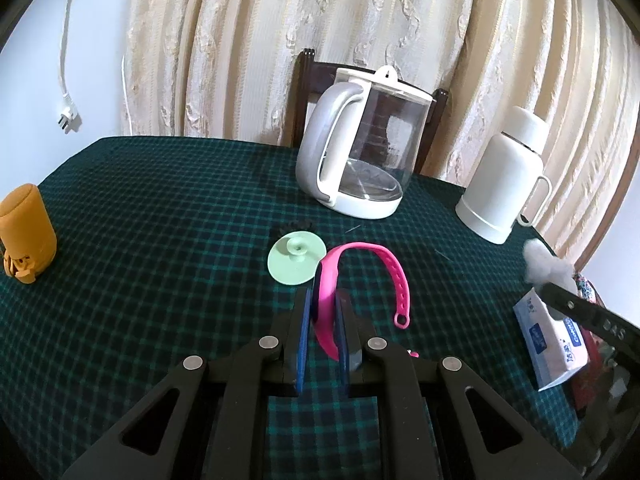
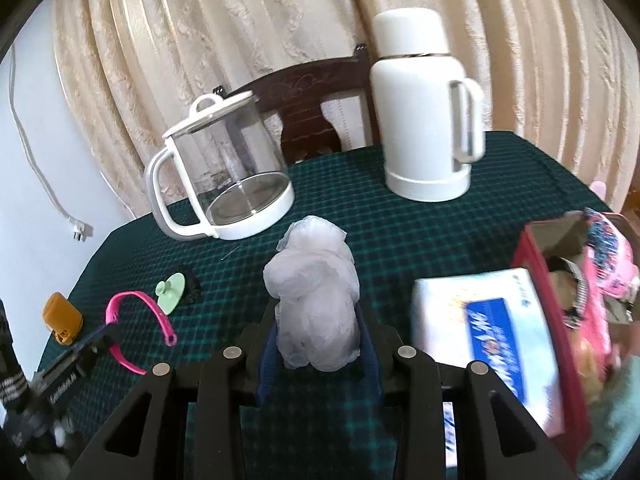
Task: Organize soft objects
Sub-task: 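Carry the cotton puff into the tin box and release it while the left tool holds the band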
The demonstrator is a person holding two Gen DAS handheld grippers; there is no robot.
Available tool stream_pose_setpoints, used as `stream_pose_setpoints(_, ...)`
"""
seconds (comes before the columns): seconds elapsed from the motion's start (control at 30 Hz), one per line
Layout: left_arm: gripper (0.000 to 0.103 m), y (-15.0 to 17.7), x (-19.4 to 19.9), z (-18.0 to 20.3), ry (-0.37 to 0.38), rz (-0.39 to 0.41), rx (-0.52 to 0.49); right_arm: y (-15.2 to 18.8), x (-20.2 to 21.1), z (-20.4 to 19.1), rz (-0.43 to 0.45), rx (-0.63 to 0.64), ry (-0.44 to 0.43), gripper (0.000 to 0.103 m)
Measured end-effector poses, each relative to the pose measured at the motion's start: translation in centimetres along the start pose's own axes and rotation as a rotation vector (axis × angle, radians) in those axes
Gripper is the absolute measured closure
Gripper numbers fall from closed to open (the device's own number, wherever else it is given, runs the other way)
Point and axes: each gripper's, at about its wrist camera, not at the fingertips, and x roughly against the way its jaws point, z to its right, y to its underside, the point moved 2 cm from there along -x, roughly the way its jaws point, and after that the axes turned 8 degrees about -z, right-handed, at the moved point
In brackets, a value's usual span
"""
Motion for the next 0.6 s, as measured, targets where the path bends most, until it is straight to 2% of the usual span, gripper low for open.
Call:
stream_pose_setpoints(0.27,0.091,0.0,1.3,1.5,0.007,0.013,-0.019,2.0,3.4,3.5,0.056,-0.042,0.062,0.064)
stream_pose_setpoints(0.6,0.091,0.0,2.2,5.4,0.041,0.018,-0.073,3.1,8.2,9.8,0.154,-0.156,0.146,0.064)
